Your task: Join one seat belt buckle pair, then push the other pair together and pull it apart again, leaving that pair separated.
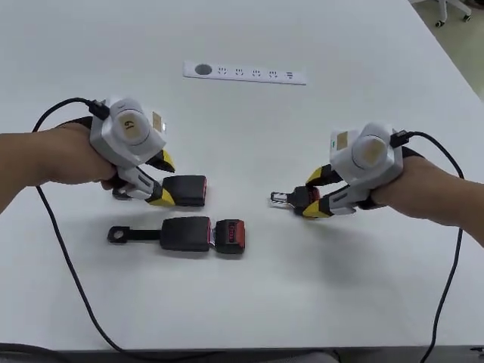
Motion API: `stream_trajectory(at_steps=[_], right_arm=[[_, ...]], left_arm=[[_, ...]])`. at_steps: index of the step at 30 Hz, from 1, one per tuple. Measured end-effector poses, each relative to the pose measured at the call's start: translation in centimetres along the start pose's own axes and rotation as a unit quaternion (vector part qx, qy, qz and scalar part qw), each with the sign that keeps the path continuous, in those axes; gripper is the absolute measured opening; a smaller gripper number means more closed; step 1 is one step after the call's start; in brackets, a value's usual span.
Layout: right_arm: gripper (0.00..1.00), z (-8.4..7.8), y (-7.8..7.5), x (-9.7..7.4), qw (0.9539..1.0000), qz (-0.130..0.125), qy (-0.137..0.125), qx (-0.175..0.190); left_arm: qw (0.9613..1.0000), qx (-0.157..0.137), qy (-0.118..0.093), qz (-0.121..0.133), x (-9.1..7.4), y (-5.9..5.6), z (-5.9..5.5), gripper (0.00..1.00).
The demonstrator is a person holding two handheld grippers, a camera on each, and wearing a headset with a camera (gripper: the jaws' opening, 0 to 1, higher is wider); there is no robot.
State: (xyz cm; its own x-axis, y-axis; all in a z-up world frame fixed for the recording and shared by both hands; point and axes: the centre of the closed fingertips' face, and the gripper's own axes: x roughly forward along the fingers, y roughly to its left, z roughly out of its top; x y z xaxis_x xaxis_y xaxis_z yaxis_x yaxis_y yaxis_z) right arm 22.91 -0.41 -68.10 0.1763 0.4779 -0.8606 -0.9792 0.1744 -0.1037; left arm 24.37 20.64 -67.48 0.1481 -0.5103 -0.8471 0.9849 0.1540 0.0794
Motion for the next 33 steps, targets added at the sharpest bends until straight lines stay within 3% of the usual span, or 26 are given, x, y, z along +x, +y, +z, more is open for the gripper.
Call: stream_trajectory(at_steps=[8, 15, 25, 27, 33], right_arm=[[0.32, -1.5, -0.4, 0.6, 0.9997, 0.024, 0.005, -0.001], [0.32, -1.3, 0.0, 0.7, 0.9985, 0.049, 0.013, -0.02], [0.32, -1.0, 0.1, 0.6, 0.9985, 0.042, 0.02, -0.027], [0.32, -0.8, -0.3, 0.6, 0.999, 0.028, 0.023, -0.027], [0.32, -0.9, -0.6, 0.5, 0.9991, 0.031, 0.02, -0.021]], left_arm=[[0.9995, 0.02, 0.01, -0.023, 1.4, -0.5, -0.3, 0.35], [0.9994, 0.02, 0.011, -0.024, 1.4, -0.4, -0.3, 0.34], [0.999, 0.031, 0.019, -0.026, 1.5, -0.5, -0.3, 0.33], [0.9991, 0.028, 0.019, -0.025, 1.4, -0.5, -0.4, 0.33], [0.999, 0.027, 0.027, -0.022, 1.4, -0.3, -0.5, 0.33]])
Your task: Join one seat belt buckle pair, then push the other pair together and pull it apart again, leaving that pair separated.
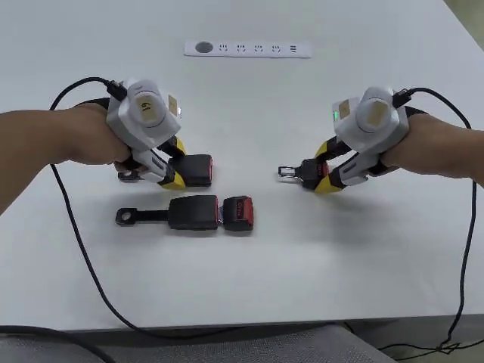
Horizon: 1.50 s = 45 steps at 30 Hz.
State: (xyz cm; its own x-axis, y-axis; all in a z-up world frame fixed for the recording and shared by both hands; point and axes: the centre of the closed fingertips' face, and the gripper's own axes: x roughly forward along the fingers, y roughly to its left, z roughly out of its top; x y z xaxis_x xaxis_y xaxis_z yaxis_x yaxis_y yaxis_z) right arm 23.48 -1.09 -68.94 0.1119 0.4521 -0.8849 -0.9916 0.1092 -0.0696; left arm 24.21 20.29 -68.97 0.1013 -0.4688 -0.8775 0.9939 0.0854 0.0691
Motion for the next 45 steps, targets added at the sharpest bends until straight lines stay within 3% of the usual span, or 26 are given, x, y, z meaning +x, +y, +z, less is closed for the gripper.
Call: stream_trajectory(at_steps=[9, 17, 23, 30, 39, 45], right_arm=[[0.31, 1.2, -0.2, 0.7, 0.9999, -0.002, -0.014, 0.001], [0.31, 3.5, 0.4, 2.1, 0.9997, -0.004, -0.024, -0.006], [0.31, 5.3, 0.8, 2.8, 0.9995, -0.009, -0.031, -0.005], [0.31, 7.2, 0.9, 3.8, 0.999, -0.018, -0.04, -0.009], [0.32, 10.0, 1.0, 5.1, 0.9986, -0.012, -0.047, -0.02], [0.31, 10.9, 1.1, 5.5, 0.9983, -0.008, -0.051, -0.026]], left_arm=[[1.0, -0.005, 0.003, -0.001, 0.1, 0.0, -0.1, 0.33], [0.9999, -0.001, 0.014, -0.003, 0.1, -0.1, 0.0, 0.33], [1.0, -0.009, 0.001, -0.004, 0.1, -0.2, 0.1, 0.33], [0.9999, -0.008, 0.009, -0.01, 0.1, -0.4, 0.0, 0.33], [0.9998, -0.01, 0.008, -0.017, 0.2, -0.4, 0.1, 0.33], [0.9997, -0.01, 0.006, -0.02, 0.2, -0.3, 0.0, 0.33]])
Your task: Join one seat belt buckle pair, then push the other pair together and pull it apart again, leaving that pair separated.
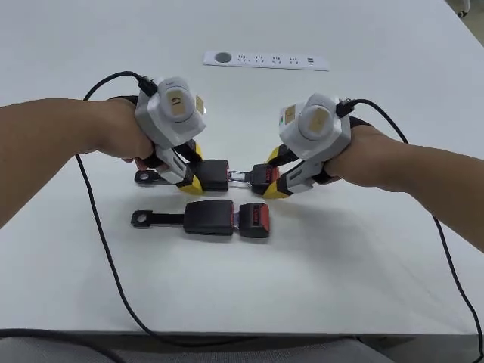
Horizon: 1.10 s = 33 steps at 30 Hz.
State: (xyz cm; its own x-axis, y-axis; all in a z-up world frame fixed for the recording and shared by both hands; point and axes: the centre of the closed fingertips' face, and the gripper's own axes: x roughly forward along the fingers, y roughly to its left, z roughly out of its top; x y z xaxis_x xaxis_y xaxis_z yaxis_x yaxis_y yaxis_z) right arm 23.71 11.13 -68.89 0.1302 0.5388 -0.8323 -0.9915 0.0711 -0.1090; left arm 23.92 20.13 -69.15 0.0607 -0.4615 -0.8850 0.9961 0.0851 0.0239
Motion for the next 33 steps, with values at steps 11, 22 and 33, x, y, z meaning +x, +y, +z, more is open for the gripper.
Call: stream_trajectory(at_steps=[11, 22, 33], right_arm=[[0.31, 0.3, -0.2, 0.2, 0.9997, 0.008, 0.003, -0.023], [0.31, 1.0, -0.2, 0.9, 0.9997, 0.015, -0.016, -0.012], [0.3, 1.4, -0.4, 1.1, 0.9996, 0.017, -0.021, -0.003]], left_arm=[[1.0, 0.003, 0.003, 0.0, 0.0, 0.0, 0.0, 0.33], [0.9999, 0.008, -0.006, -0.002, 0.1, 0.2, -0.1, 0.33], [1.0, 0.006, 0.0, -0.003, 0.1, 0.0, 0.0, 0.32]])
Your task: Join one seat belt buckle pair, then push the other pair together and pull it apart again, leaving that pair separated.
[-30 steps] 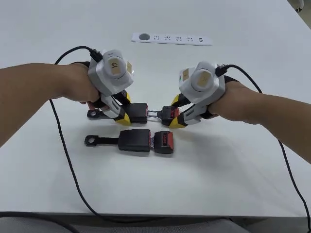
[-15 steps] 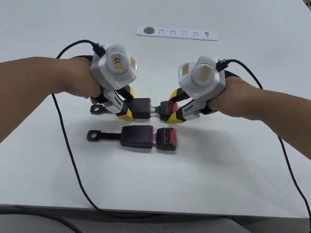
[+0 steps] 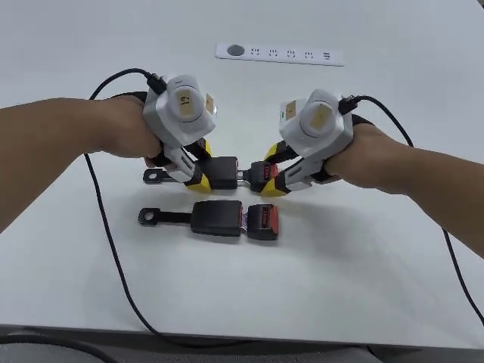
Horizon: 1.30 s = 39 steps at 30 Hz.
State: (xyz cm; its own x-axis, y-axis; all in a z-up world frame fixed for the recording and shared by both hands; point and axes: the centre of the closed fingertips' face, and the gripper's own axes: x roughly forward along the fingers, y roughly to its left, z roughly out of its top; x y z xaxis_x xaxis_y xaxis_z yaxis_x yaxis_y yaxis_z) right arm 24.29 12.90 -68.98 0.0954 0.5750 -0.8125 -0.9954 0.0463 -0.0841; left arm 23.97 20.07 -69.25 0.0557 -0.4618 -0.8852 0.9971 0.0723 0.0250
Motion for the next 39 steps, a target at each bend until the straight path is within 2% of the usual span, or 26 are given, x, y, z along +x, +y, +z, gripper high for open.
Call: stream_trajectory(at_steps=[6, 15, 39], right_arm=[[0.3, 0.3, 0.2, 0.0, 1.0, 0.0, -0.006, -0.007], [0.3, 1.3, 0.1, 0.6, 0.9999, 0.0, -0.014, -0.006], [0.3, 1.1, 0.3, 0.5, 1.0, -0.002, -0.007, -0.002]], left_arm=[[0.9999, 0.006, 0.004, -0.008, 0.1, 0.0, 0.1, 0.32], [1.0, 0.005, 0.003, -0.005, 0.0, -0.1, 0.1, 0.32], [0.9999, -0.009, -0.002, -0.004, 0.0, -0.1, 0.1, 0.32]])
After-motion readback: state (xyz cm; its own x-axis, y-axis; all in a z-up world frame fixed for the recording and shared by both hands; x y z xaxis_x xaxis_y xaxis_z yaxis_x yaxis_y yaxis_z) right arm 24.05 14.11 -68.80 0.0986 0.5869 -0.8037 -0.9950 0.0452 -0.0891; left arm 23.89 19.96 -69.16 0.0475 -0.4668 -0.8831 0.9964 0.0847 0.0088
